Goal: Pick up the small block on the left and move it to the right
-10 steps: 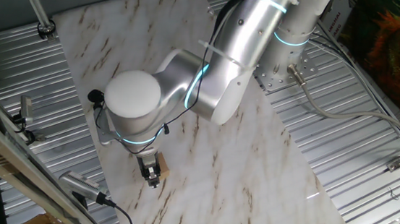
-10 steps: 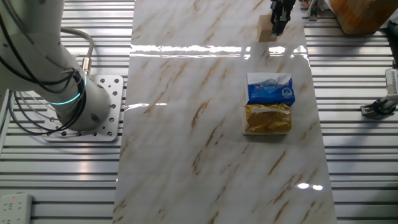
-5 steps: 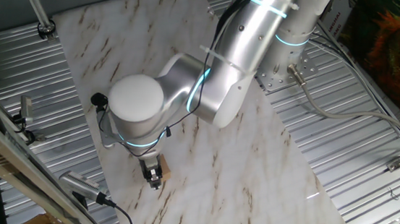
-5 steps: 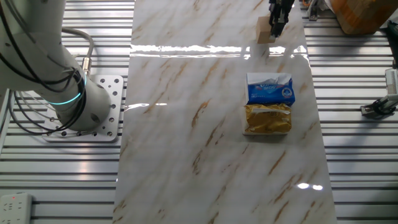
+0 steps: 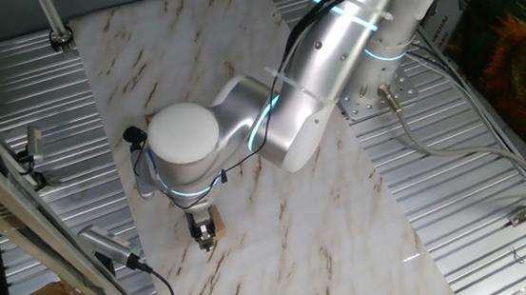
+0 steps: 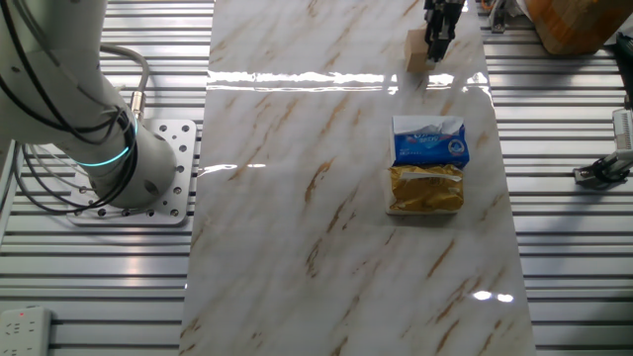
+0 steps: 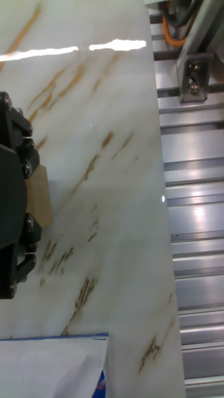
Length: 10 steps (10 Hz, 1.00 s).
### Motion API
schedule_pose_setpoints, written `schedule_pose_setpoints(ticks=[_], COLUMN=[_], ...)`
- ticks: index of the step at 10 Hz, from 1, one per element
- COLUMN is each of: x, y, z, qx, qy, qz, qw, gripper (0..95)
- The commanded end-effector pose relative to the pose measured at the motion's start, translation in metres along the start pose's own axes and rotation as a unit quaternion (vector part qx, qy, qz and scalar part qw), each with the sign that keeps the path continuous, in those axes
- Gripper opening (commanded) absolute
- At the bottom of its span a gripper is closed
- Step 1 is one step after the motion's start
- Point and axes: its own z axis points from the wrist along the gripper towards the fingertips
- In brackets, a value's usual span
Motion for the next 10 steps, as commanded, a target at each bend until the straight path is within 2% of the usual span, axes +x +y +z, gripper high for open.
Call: schedule_pose_setpoints(ticks=[1, 5, 10], x=[0.0004, 0.0025, 0.0026], y=[0.0005, 0.0024, 0.0024], z=[0.0009, 0.0086, 0.0088], qx=[-0.001, -0.001, -0.001], qy=[0.001, -0.001, -0.003], qz=[-0.002, -0.002, -0.004], qw=[1.0000, 1.0000, 1.0000], gripper=[0.0, 0.0, 0.0])
